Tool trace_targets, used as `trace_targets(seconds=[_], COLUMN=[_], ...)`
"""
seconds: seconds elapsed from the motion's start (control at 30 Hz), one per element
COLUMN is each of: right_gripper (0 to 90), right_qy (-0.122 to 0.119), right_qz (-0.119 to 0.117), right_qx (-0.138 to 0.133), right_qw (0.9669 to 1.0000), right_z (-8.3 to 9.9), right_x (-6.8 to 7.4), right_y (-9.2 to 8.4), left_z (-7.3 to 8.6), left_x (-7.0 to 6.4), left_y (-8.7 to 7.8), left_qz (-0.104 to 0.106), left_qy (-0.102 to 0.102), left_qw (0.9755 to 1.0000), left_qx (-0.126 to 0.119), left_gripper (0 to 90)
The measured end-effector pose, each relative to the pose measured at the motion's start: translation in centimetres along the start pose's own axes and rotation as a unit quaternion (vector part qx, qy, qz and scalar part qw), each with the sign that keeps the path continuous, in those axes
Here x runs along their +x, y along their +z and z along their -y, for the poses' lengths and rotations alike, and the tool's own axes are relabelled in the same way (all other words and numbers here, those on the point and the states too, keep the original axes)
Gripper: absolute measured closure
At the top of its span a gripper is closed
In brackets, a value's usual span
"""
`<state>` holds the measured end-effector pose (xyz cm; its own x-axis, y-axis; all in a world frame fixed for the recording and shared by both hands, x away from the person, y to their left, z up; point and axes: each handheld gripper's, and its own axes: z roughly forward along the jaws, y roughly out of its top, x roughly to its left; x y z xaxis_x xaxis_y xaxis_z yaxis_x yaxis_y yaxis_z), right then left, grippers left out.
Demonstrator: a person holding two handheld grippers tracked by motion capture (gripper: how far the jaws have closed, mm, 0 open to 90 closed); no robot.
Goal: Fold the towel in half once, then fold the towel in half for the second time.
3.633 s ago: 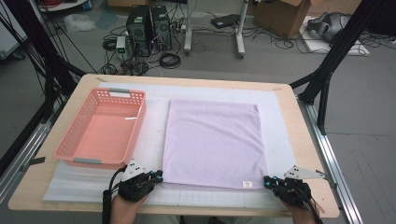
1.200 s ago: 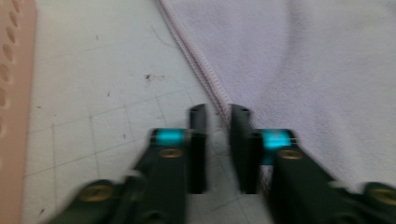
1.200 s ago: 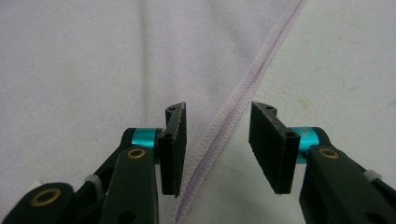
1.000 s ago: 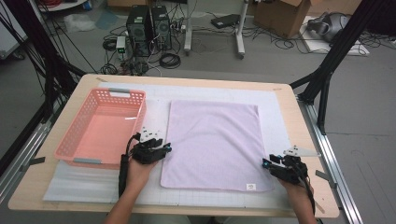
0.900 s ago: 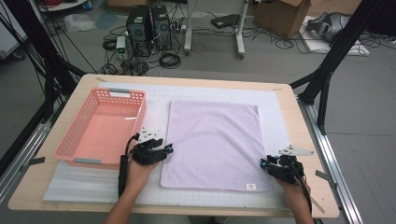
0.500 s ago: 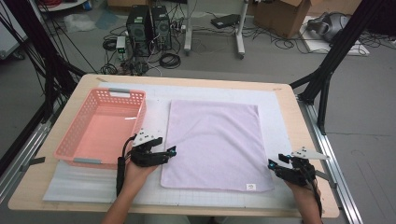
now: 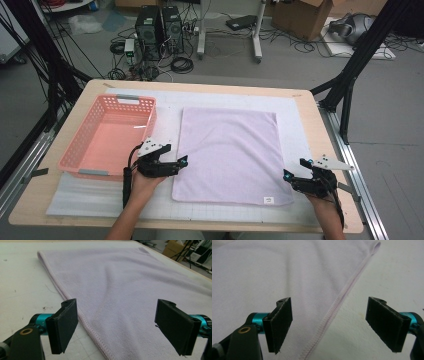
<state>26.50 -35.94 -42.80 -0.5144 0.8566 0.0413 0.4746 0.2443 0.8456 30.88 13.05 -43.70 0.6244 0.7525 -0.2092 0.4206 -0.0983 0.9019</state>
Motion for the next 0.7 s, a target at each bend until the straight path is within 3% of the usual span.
trace_targets(seconds=[0.4,0.5,0.7], right_gripper=[19.3,19.3,19.3], right_qy=[0.001,0.008,0.028], right_qz=[-0.009,-0.01,-0.005], right_qx=[0.006,0.009,0.016], right_qw=[0.9999,0.9999,0.9995], right_z=[-0.5,-0.7,-1.5], right_x=[0.0,-0.3,-1.4], right_y=[1.6,2.1,3.1], left_z=[-0.5,-0.7,-2.3], left_x=[0.7,0.9,1.6], left_y=[0.7,1.3,2.5], left_qz=[-0.005,0.004,-0.008], left_qy=[-0.007,-0.019,-0.025], left_qw=[1.0,0.9998,0.9997], left_qx=[-0.004,0.0,-0.001], left_gripper=[18.7,18.8,20.3])
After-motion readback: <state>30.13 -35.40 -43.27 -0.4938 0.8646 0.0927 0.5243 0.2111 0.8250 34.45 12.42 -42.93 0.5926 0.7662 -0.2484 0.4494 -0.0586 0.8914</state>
